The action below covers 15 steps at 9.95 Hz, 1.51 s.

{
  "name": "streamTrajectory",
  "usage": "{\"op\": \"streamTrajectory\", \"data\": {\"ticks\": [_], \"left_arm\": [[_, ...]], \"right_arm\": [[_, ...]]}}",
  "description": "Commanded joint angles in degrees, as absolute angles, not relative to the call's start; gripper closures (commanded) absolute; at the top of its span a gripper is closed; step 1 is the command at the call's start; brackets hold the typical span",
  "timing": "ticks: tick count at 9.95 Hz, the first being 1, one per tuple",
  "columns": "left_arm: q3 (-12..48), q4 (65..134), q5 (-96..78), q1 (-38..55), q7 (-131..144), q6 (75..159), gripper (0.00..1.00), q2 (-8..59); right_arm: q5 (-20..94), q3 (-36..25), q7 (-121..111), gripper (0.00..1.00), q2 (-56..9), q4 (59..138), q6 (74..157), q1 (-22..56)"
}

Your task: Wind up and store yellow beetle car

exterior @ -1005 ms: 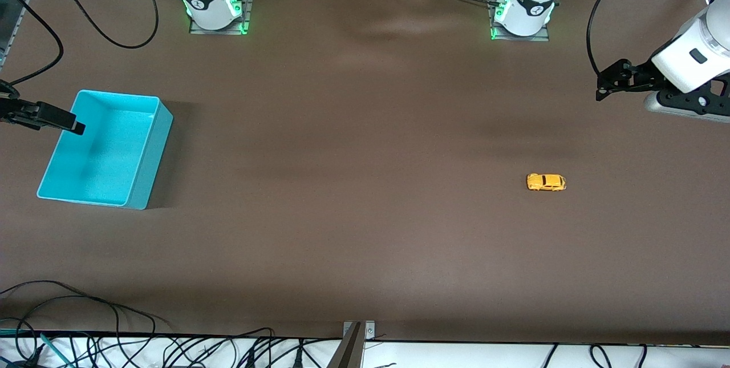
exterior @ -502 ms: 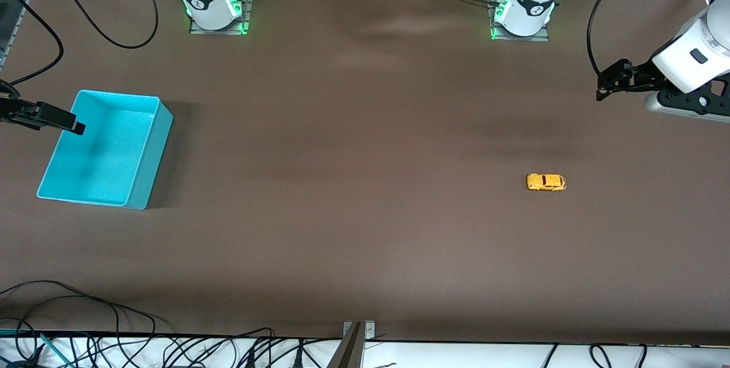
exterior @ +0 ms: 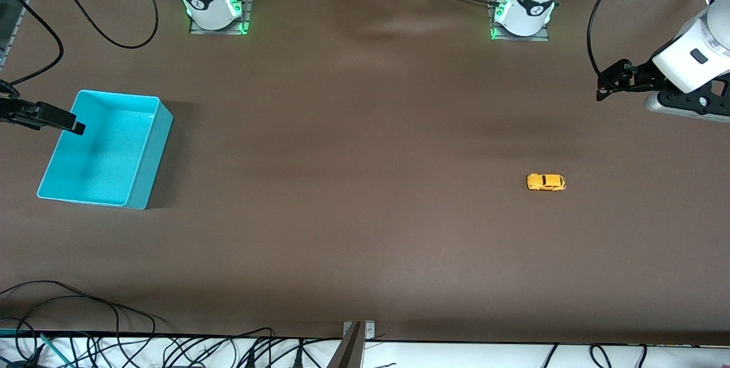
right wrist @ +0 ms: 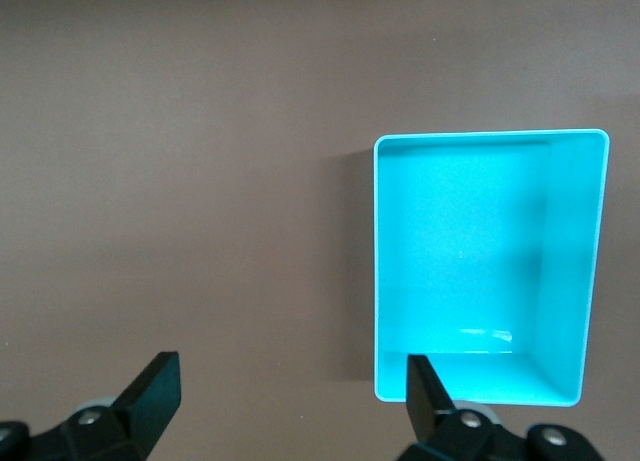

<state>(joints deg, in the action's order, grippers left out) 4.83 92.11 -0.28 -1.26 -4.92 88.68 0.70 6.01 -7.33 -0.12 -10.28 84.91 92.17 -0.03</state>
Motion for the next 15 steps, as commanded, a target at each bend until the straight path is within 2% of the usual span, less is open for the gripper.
{"op": "streamTrajectory", "data": {"ticks": [1, 11, 15], "left_arm": [[4.92, 90.53, 0.88, -1.32, -4.83, 87.45, 0.00, 1.41], [4.92, 90.70, 0.88, -1.41, -5.18, 86.14, 0.00, 2.11], [4.92, 90.62, 0.36, -3.42, -20.35, 87.71, 0.00, 3.51]], "right_arm": [[6.33, -7.21, 0.18, 0.00, -9.93, 85.25, 92.02, -0.35], [6.42, -7.21, -0.26, 0.00, -9.93, 85.25, 92.02, -0.44], [6.42, -7.21, -0.35, 0.00, -9.93, 85.25, 92.02, -0.44]]}}
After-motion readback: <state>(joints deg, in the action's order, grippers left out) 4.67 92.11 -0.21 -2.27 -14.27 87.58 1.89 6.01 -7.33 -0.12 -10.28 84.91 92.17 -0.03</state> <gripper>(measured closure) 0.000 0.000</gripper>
